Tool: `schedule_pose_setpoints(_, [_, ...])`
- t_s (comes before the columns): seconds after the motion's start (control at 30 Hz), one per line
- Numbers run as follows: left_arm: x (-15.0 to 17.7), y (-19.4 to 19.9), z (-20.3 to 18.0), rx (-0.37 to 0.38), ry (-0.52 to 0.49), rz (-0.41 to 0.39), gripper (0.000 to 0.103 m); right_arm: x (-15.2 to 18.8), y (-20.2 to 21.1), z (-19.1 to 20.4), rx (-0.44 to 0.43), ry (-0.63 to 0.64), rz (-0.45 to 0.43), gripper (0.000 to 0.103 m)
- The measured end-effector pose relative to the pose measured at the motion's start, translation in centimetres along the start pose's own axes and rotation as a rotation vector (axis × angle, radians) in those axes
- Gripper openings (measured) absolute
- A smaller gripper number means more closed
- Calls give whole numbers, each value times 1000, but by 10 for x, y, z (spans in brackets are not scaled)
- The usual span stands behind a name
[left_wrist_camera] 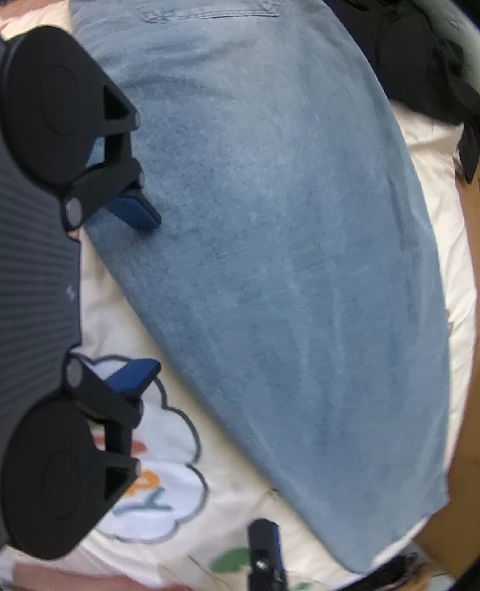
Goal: Fold clothes
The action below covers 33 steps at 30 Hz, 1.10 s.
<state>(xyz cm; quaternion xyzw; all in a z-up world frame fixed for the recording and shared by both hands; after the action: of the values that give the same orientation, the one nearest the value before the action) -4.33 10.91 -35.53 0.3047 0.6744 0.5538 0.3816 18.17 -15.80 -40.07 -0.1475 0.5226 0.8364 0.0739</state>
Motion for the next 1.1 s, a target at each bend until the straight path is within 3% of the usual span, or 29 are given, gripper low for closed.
schedule_pose_setpoints(0.13, [0,-9,-7,-81,-70,21,80,3,-3,3,-11,9,9,46])
schedule_pose_setpoints(0.23, [1,-8,-8,-120,-93,17,71,3,-5,3,-17,8,12,46])
schedule_pose_setpoints(0.3, [1,0,-5,-110,-75,-1,57,3,-6,4,-32,5,12,46])
schedule_pose_setpoints(0.43, [-2,19,5,-66,-16,-61,39,-1,-8,8,-58,9,11,46])
schedule_pose_setpoints(0.5, [-5,28,8,-52,14,-101,20,-3,-9,13,-69,16,7,46])
schedule_pose_setpoints(0.6, [-10,36,10,-52,33,-151,13,-8,-11,21,-78,31,0,46])
schedule_pose_setpoints(0.77, [-22,46,14,-37,66,-199,10,-16,-19,33,-85,64,-10,46])
schedule_pose_setpoints(1.1, [-23,45,17,-8,94,-206,10,-36,-45,52,-52,117,-43,46])
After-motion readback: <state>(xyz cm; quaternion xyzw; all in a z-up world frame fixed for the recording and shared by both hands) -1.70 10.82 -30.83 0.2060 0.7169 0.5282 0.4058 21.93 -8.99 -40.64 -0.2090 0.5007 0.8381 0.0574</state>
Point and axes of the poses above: each gripper's, at about its wrist camera, not at the fingertips, and y roughly against the way its jaws point, z to its left, x to its underside, the point moved 2 cm from there along -y, roughly the way its jaws point, and after that the axes turned 7 degrees about x, right-handed, at the moved point
